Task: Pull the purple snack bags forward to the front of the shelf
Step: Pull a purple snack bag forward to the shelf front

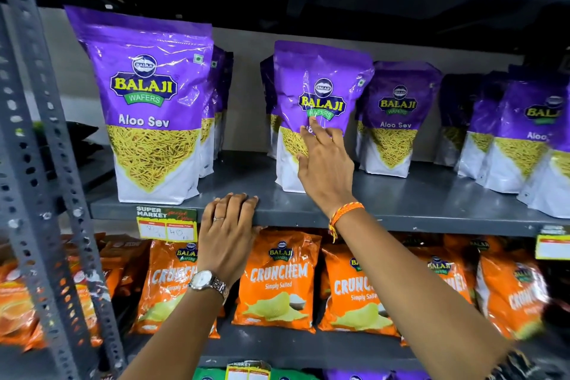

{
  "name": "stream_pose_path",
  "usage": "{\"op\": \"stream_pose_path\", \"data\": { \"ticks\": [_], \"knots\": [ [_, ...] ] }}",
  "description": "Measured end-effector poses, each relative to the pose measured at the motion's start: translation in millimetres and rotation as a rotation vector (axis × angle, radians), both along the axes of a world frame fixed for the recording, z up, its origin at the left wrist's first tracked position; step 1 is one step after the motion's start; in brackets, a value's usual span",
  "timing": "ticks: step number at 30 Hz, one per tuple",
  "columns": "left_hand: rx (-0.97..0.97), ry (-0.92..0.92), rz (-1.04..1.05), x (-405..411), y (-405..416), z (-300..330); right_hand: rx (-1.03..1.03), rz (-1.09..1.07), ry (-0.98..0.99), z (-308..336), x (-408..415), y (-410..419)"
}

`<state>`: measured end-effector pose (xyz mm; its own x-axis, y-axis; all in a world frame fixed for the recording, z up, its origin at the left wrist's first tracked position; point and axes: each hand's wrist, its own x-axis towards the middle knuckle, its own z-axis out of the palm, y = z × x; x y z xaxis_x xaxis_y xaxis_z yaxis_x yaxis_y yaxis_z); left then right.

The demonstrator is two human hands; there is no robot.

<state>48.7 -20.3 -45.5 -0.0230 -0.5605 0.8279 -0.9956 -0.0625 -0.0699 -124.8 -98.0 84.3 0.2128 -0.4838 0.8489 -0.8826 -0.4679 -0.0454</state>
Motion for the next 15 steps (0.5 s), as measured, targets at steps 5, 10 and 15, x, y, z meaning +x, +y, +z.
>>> {"op": "stream_pose_path", "data": {
  "ticks": [5, 10, 15],
  "knots": [
    [0.004, 0.007, -0.005, -0.4, 0.3, -0.1, -0.046, 0.039, -0.033, -3.7, -14.5, 27.6],
    [-0.062, -0.017, -0.027, -1.1, 2.6, 0.1, -0.083, 0.074, -0.067, -7.2, -30.4, 56.4],
    [-0.067, -0.01, -0.033, -1.0, 2.0, -0.5, -0.109, 0.107, -0.091, -10.6, -42.1, 78.5]
  ]
}}
